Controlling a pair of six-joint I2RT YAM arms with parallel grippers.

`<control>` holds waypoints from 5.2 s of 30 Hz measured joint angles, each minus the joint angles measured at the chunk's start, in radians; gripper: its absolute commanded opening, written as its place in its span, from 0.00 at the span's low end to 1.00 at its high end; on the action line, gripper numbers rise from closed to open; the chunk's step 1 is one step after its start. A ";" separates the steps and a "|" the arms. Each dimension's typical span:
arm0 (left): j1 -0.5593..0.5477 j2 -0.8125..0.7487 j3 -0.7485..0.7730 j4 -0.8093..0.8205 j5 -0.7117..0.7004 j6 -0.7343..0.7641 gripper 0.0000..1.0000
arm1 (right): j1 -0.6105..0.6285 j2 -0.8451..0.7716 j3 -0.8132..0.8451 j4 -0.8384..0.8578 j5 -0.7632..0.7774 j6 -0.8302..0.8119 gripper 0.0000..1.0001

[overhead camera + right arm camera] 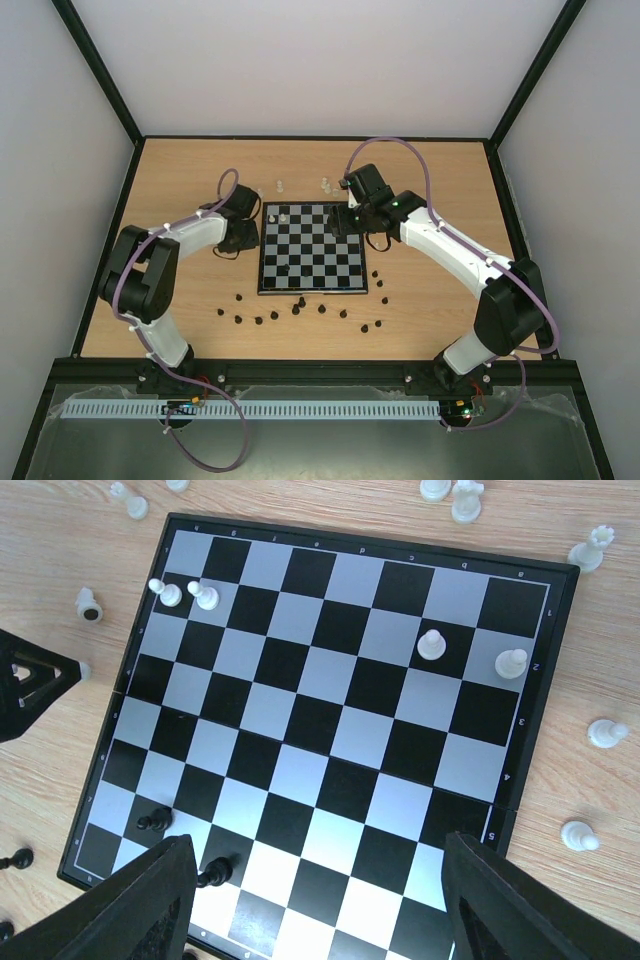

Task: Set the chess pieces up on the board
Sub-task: Pick up the chess piece at the center of the board, then place the chess piece on the chessboard, then pick up the chess piece at the center of the board.

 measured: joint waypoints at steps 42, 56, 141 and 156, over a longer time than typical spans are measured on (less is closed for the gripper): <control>-0.245 0.344 0.708 -0.297 0.000 0.075 0.08 | 0.006 -0.058 -0.012 0.000 0.060 0.000 0.68; -0.210 0.418 0.748 -0.325 0.000 0.105 0.10 | 0.006 -0.058 -0.012 0.000 0.058 0.000 0.68; 0.074 0.550 0.921 -0.323 -0.014 0.124 0.52 | 0.006 -0.042 -0.018 0.012 0.001 0.000 0.68; 0.069 0.597 0.950 -0.325 -0.003 0.133 0.42 | 0.006 -0.042 -0.020 0.015 0.001 0.000 0.68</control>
